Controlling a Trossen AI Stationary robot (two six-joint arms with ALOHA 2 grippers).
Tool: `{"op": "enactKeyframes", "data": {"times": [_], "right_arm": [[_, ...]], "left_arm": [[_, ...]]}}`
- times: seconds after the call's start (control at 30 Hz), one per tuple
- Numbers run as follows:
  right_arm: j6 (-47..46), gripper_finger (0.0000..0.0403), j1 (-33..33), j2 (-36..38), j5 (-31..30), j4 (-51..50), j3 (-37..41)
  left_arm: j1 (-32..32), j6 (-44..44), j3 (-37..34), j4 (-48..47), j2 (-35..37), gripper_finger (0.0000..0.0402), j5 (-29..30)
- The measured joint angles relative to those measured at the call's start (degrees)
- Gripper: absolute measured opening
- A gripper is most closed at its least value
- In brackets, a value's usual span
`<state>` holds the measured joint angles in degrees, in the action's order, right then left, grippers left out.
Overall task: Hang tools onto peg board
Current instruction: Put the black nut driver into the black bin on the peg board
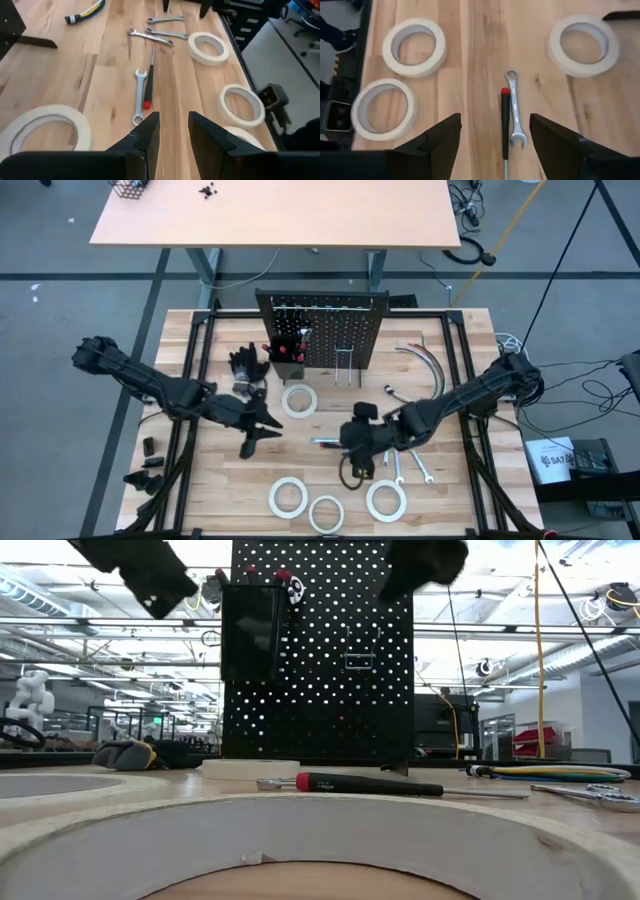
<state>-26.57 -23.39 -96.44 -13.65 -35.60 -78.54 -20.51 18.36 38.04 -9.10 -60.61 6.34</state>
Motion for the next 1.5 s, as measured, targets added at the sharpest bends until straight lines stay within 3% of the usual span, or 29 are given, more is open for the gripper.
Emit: {"op": "enactKeyframes", "data": {"times": [0.27,0.5,0.8,1.07,1.5], "right_arm": [[1.54,0.0231,0.49,-0.04,0.14,29.99,17.51],[2.86,0.0231,0.45,-0.09,0.62,37.56,26.77],[2.14,0.0231,0.56,-5.17,1.81,45.64,27.01],[0.99,0.0227,1.16,-11.23,-3.32,44.24,23.76],[-5.48,0.0127,0.78,-16.58,-5.19,45.03,22.45]], "left_arm": [[0.75,-0.94,0.0,11.23,-7.02,0.0104,0.05],[0.74,-0.75,0.0,13.04,-8.43,0.0104,-0.31],[0.73,-1.28,0.0,13.09,-8.43,0.0104,-0.29],[0.74,-1.17,0.0,13.07,-8.43,0.0104,-0.25],[0.74,-0.78,0.02,12.87,-8.43,0.0104,-0.18]]}}
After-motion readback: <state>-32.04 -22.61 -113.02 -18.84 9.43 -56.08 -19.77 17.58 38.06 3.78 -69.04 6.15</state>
